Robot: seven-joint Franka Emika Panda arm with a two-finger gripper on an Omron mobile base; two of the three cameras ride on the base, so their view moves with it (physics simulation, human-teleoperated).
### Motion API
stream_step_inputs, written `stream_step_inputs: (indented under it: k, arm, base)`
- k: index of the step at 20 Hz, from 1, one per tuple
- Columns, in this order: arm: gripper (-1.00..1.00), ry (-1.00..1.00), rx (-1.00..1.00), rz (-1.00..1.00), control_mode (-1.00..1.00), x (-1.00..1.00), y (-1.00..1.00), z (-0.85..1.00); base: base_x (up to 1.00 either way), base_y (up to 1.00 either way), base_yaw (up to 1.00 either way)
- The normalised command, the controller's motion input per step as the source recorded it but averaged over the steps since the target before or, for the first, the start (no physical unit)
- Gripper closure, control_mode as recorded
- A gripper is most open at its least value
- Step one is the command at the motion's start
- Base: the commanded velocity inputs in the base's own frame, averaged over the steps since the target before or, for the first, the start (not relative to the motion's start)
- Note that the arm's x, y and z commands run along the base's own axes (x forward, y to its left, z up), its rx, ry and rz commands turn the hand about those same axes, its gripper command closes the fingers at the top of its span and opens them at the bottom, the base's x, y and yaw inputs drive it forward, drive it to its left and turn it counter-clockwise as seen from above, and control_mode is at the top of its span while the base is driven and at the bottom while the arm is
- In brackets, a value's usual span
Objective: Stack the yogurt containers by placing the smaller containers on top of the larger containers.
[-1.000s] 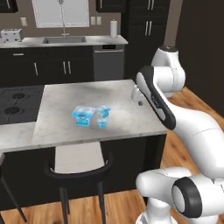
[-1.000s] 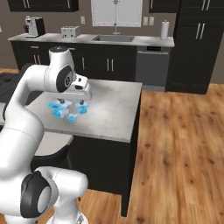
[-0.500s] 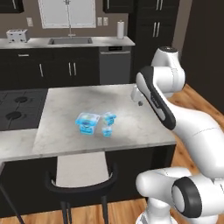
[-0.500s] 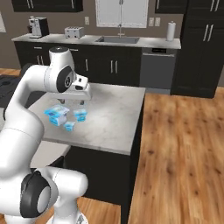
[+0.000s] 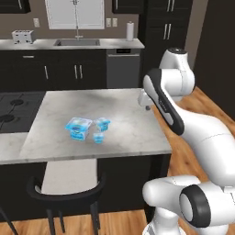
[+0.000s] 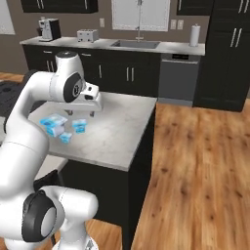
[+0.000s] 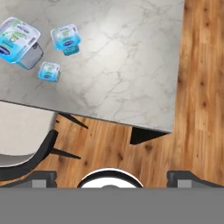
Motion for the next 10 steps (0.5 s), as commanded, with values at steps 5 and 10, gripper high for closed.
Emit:
stream_step_inputs:
  k: [5, 10]
  arm:
    - [-1.0, 0.0, 0.0, 0.0, 1.0, 0.0, 0.0, 0.0]
    - [-1.0, 0.0, 0.0, 0.0, 1.0, 0.0, 0.0, 0.0]
  base:
    - [0.1, -0.17, 0.08]
    - [0.24, 0.0, 0.03]
